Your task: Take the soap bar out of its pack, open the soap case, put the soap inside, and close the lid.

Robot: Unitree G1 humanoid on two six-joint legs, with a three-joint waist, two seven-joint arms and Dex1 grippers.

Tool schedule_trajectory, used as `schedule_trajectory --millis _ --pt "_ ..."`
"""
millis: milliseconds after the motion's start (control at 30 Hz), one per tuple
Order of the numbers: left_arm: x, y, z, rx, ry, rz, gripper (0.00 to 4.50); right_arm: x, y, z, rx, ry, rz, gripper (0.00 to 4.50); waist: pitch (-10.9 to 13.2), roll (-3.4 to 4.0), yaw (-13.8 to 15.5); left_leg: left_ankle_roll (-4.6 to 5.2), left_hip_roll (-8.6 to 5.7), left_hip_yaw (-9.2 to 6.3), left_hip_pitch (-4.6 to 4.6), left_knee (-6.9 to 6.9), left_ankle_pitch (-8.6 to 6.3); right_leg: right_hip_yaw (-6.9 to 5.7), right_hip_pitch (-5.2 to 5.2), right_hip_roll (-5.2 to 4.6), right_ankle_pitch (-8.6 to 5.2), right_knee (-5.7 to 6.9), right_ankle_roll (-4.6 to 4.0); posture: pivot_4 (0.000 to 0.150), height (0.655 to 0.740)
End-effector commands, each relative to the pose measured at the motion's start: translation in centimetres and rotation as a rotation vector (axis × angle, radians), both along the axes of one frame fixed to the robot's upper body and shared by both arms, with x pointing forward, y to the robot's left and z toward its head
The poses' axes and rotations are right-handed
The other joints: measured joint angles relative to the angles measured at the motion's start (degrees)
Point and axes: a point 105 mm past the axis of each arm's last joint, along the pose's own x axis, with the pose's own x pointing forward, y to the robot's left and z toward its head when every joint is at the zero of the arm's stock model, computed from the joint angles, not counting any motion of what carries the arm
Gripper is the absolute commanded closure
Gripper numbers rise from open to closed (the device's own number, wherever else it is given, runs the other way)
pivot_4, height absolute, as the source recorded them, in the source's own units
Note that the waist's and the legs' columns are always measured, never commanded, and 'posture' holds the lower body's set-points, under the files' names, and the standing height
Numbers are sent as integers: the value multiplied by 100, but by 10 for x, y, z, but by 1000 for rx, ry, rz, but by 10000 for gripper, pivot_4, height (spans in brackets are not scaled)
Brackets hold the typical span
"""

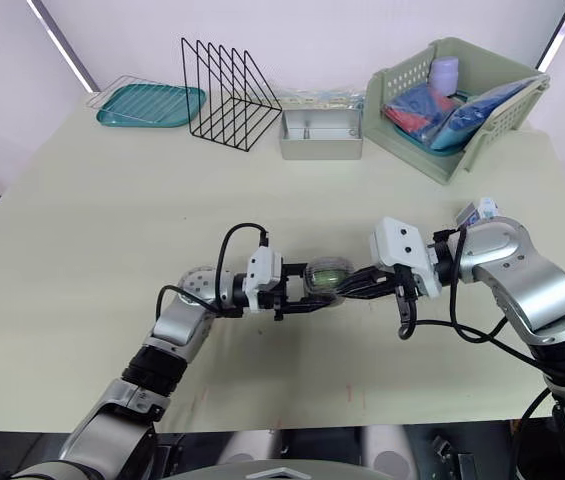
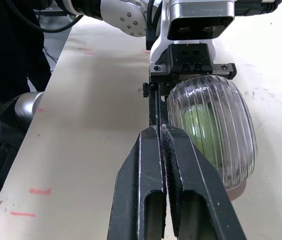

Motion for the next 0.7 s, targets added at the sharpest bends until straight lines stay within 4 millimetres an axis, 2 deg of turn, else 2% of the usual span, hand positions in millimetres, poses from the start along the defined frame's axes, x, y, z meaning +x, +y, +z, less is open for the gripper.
schedule_trajectory --millis 33,700 --pt "-1 -3 8 -10 -44 -8 24676 -2 3 9 11 -43 25 43523 0 0 0 0 0 0 0 0 0 0 0 0 0 0 0 1500 7400" --pt "-1 -3 8 -6 -45 -10 24676 -1 4 10 17 -43 28 43523 0 0 0 0 0 0 0 2 0 0 0 0 0 3 -1 1500 7400"
